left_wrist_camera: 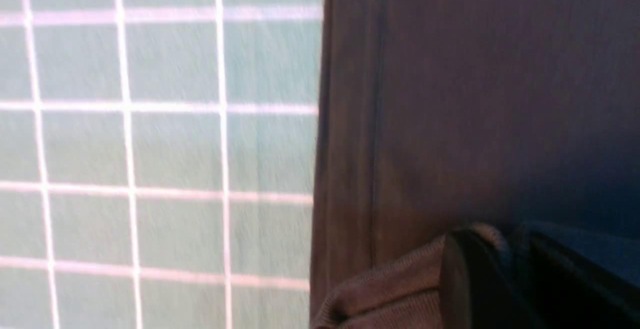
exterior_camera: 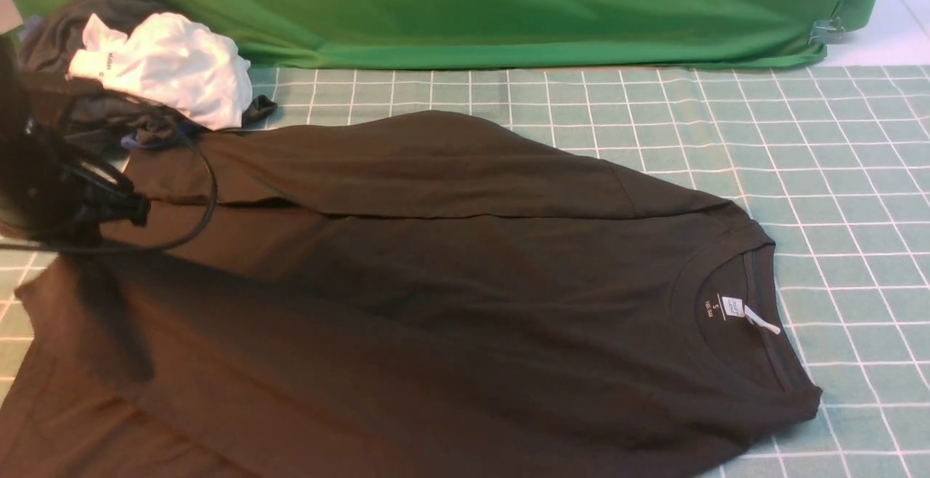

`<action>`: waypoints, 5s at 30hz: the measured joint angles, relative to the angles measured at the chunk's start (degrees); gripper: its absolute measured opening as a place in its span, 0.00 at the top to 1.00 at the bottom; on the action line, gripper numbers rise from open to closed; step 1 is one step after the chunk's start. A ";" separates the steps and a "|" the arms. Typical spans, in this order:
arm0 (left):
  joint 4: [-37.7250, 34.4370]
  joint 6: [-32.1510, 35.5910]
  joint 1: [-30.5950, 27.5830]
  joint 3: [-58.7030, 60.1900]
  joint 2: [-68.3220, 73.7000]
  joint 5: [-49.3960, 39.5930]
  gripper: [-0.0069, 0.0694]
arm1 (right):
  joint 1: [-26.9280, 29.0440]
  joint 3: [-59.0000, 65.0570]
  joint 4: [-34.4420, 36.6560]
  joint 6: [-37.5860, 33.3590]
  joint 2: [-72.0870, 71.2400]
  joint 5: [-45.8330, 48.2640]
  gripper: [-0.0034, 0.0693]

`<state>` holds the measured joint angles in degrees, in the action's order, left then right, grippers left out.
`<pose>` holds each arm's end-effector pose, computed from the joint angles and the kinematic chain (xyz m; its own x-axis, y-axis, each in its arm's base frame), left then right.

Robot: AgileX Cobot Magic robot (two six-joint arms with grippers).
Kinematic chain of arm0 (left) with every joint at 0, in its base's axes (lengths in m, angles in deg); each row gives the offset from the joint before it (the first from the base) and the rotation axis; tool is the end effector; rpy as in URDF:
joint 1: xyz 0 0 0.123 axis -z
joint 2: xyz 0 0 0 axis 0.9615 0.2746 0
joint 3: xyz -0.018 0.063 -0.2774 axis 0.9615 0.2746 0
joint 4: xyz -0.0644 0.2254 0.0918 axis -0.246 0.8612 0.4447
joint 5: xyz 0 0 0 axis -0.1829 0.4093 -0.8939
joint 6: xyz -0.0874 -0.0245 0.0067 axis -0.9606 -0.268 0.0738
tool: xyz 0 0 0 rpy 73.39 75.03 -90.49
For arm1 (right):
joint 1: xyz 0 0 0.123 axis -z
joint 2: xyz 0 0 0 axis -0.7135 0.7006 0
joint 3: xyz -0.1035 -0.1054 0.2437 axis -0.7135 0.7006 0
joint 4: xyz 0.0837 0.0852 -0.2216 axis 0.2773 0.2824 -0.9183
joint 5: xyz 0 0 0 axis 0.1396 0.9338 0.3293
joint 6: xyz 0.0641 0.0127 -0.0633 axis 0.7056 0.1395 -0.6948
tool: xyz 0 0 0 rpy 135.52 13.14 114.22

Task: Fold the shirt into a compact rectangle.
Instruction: 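Fold the left side of the black T-shirt inward over its body, then grab the top left corner of the dark shirt with the left gripper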

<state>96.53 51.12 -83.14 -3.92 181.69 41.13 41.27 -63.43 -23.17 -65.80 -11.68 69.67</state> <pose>0.3355 0.0655 0.2307 -0.9497 0.0024 -0.3130 -0.0538 0.9838 0.1710 0.1237 0.0416 0.3513 -0.4862 0.0444 -0.8727 -0.3438 0.9084 0.2378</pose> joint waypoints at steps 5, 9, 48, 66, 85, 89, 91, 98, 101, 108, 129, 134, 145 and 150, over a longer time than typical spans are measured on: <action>0.67 0.05 0.00 -2.80 0.07 3.19 0.84 | 0.00 0.00 0.00 0.11 0.00 -0.03 0.87; 1.09 0.22 0.00 -3.59 0.88 4.93 0.84 | 0.00 0.00 0.00 0.44 0.00 -0.03 0.87; -27.97 8.02 2.08 3.86 -17.65 -6.33 0.91 | -0.28 -10.45 -17.10 11.09 34.20 15.64 0.41; -26.01 7.35 10.20 27.23 -43.89 -4.83 0.91 | -4.06 -23.50 -19.75 12.87 63.15 6.94 0.19; -24.99 7.35 10.20 27.32 -44.39 -4.61 0.90 | -6.56 -23.99 -25.74 18.45 70.04 2.50 0.33; -24.99 7.35 10.20 27.32 -44.39 -4.61 0.90 | -6.56 -24.04 -26.10 17.11 70.26 2.09 0.60; -24.99 7.35 10.20 27.32 -44.39 -4.57 0.90 | -6.56 -24.10 -26.04 16.45 70.39 2.03 0.78; -24.72 7.35 10.20 27.32 -44.39 -4.57 0.90 | -6.42 -25.08 -25.99 13.72 70.68 3.85 0.89; -23.95 7.35 10.20 27.32 -44.39 -4.57 0.90 | -5.65 -25.85 -26.29 13.64 70.79 6.78 0.90; -22.50 7.35 10.20 27.32 -44.39 -4.57 0.90 | -0.99 -25.92 -26.35 14.14 69.98 9.85 0.90; -19.17 6.04 10.20 27.43 -44.39 -3.59 0.90 | 10.79 -26.33 -36.65 18.24 67.67 13.28 0.90; -19.11 5.87 10.20 27.54 -44.39 -3.54 0.90 | 14.96 -29.45 -38.13 18.81 67.67 14.02 0.89; -19.11 2.93 10.20 27.59 -44.39 -3.39 0.90 | 18.46 -33.31 -42.00 21.48 67.67 17.43 0.56; -19.16 -1.45 10.20 27.59 -42.54 -3.23 0.90 | 18.46 -34.76 -46.67 25.80 67.56 22.56 0.20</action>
<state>77.37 49.67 -72.95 23.67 139.14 37.90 59.73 -98.19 -69.85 -40.00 55.89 92.23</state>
